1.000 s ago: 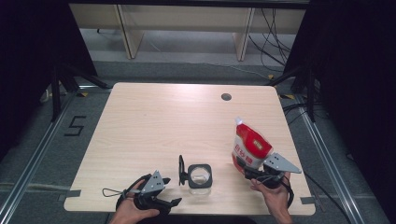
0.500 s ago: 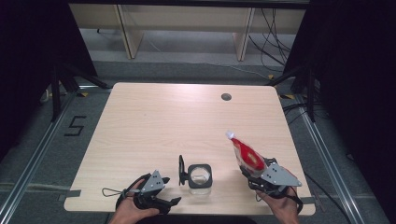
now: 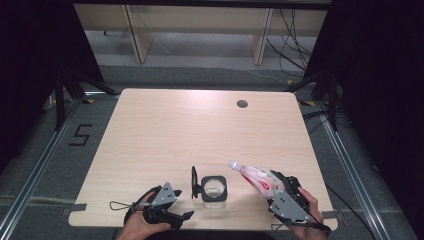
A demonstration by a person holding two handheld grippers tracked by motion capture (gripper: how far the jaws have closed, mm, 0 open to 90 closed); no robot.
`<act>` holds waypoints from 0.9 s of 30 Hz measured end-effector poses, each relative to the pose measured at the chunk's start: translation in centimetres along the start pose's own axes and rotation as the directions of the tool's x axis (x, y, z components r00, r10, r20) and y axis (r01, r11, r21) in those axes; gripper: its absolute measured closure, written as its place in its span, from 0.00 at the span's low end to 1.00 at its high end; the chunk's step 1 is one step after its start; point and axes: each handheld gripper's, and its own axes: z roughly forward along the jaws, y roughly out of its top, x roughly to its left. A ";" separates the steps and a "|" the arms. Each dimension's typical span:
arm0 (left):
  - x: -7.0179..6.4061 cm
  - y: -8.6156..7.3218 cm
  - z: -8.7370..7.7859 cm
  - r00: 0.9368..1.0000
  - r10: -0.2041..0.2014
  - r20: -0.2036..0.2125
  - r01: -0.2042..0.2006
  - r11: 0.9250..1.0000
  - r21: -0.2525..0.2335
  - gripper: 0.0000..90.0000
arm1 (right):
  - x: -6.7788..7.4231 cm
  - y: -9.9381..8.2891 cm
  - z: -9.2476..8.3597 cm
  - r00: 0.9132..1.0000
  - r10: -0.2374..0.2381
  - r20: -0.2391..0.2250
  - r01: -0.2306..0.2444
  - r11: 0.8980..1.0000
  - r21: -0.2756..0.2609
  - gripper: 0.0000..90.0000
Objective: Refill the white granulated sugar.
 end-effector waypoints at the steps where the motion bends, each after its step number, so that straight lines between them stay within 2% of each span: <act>1: 0.0 0.0 0.0 1.000 -0.001 -0.001 0.001 1.000 -0.001 0.23 | 0.2 0.1 -0.1 1.000 -0.013 0.000 0.013 1.000 0.007 0.43; 2: 0.0 0.0 0.0 1.000 -0.001 -0.002 0.001 1.000 -0.001 0.23 | 0.3 0.1 0.0 0.999 -0.034 -0.006 0.034 0.999 0.011 0.43; 3: 0.1 0.0 -0.1 1.000 0.005 -0.006 -0.005 1.000 0.007 0.23 | 0.5 0.4 -0.1 0.995 -0.096 -0.002 0.096 0.995 0.030 0.43; 4: 0.1 0.0 -0.1 1.000 0.005 -0.006 -0.005 1.000 0.007 0.23 | 0.6 0.6 -0.1 0.991 -0.133 0.015 0.132 0.990 0.042 0.43; 5: 0.2 0.0 -0.1 1.000 0.004 -0.006 -0.004 1.000 0.008 0.23 | 0.6 0.6 -0.1 0.991 -0.133 0.015 0.132 0.990 0.042 0.43; 6: 0.2 0.0 -0.2 1.000 -0.004 0.008 0.004 1.000 0.008 0.23 | 0.9 0.8 -0.3 0.982 -0.181 0.048 0.177 0.981 0.074 0.43; 7: 0.2 0.0 -0.2 1.000 -0.004 0.008 0.004 1.000 0.008 0.23 | 0.9 0.8 -0.3 0.982 -0.181 0.048 0.177 0.981 0.074 0.43; 9: 0.2 0.0 -0.1 1.000 0.004 -0.007 -0.004 1.000 0.008 0.23 | 1.1 0.9 -0.4 0.974 -0.222 0.042 0.217 0.971 0.100 0.43; 10: 0.1 0.0 -0.1 1.000 -0.003 -0.003 0.003 1.000 0.002 0.23 | 1.1 0.8 -0.3 0.967 -0.252 0.046 0.246 0.964 0.104 0.43; 11: 0.0 0.0 0.0 1.000 -0.003 -0.002 0.003 1.000 0.000 0.23 | 1.0 1.0 -0.3 0.939 -0.341 0.040 0.335 0.936 0.111 0.43; 12: 0.0 0.0 0.0 1.000 -0.003 -0.002 0.003 1.000 0.000 0.23 | 1.0 1.0 -0.3 0.939 -0.341 0.040 0.335 0.936 0.111 0.43; 13: 0.0 0.0 0.0 1.000 -0.002 -0.002 0.002 1.000 0.000 0.23 | 1.5 0.8 -0.3 0.957 -0.288 0.040 0.281 0.951 0.127 0.43; 14: 0.2 0.1 -0.1 1.000 0.012 0.004 -0.012 1.000 0.012 0.23 | 1.5 0.8 -0.3 0.947 -0.319 0.039 0.311 0.941 0.132 0.43; 15: 0.2 0.0 -0.1 1.000 0.002 -0.007 -0.002 1.000 0.007 0.23 | 1.5 0.8 -0.3 0.937 -0.349 0.026 0.342 0.929 0.143 0.43; 16: 0.2 0.0 -0.1 1.000 0.002 -0.009 -0.002 1.000 0.008 0.23 | 1.7 0.8 -0.3 0.937 -0.348 0.031 0.340 0.928 0.150 0.43; 17: 0.3 0.0 -0.1 1.000 0.009 -0.013 -0.009 1.000 0.015 0.23 | 1.4 1.1 -0.4 0.918 -0.396 0.027 0.388 0.910 0.145 0.43; 18: 0.3 0.0 -0.1 1.000 0.009 -0.013 -0.009 1.000 0.015 0.23 | 1.4 1.1 -0.4 0.918 -0.396 0.027 0.388 0.910 0.145 0.43; 19: 0.1 0.0 0.0 1.000 -0.013 -0.004 0.013 1.000 -0.007 0.23 | 1.6 1.0 -0.4 0.924 -0.381 0.024 0.374 0.915 0.150 0.43; 20: 0.1 0.0 0.0 1.000 -0.001 -0.003 0.001 1.000 -0.007 0.23 | 1.7 1.4 -0.5 0.900 -0.436 0.026 0.426 0.888 0.173 0.44; 21: 0.2 0.0 0.0 1.000 0.005 -0.004 -0.005 1.000 0.001 0.23 | 1.8 1.5 -0.5 0.887 -0.461 0.024 0.449 0.875 0.181 0.44; 22: 0.2 0.0 0.0 1.000 0.005 -0.004 -0.005 1.000 0.001 0.23 | 1.8 1.5 -0.5 0.887 -0.461 0.024 0.449 0.875 0.181 0.44; 23: 0.1 0.0 0.0 1.000 -0.004 -0.005 0.004 1.000 0.002 0.23 | 1.9 1.7 -0.5 0.869 -0.494 0.018 0.482 0.856 0.188 0.44; 24: 0.1 0.0 0.0 1.000 -0.005 -0.005 0.005 1.000 0.002 0.23 | 1.4 2.3 -0.3 0.793 -0.609 0.002 0.601 0.783 0.162 0.44; 25: 0.2 0.0 0.0 1.000 0.007 -0.004 -0.007 1.000 -0.007 0.23 | 1.7 2.4 -0.5 0.804 -0.595 0.002 0.586 0.792 0.172 0.44; 26: 0.1 0.0 0.0 1.000 -0.014 -0.005 0.014 1.000 -0.006 0.23 | 2.2 2.0 -0.6 0.850 -0.527 0.008 0.516 0.836 0.187 0.44; 27: 0.1 0.0 0.0 1.000 -0.014 -0.005 0.014 1.000 -0.006 0.23 | 2.2 2.0 -0.6 0.850 -0.527 0.008 0.516 0.836 0.187 0.44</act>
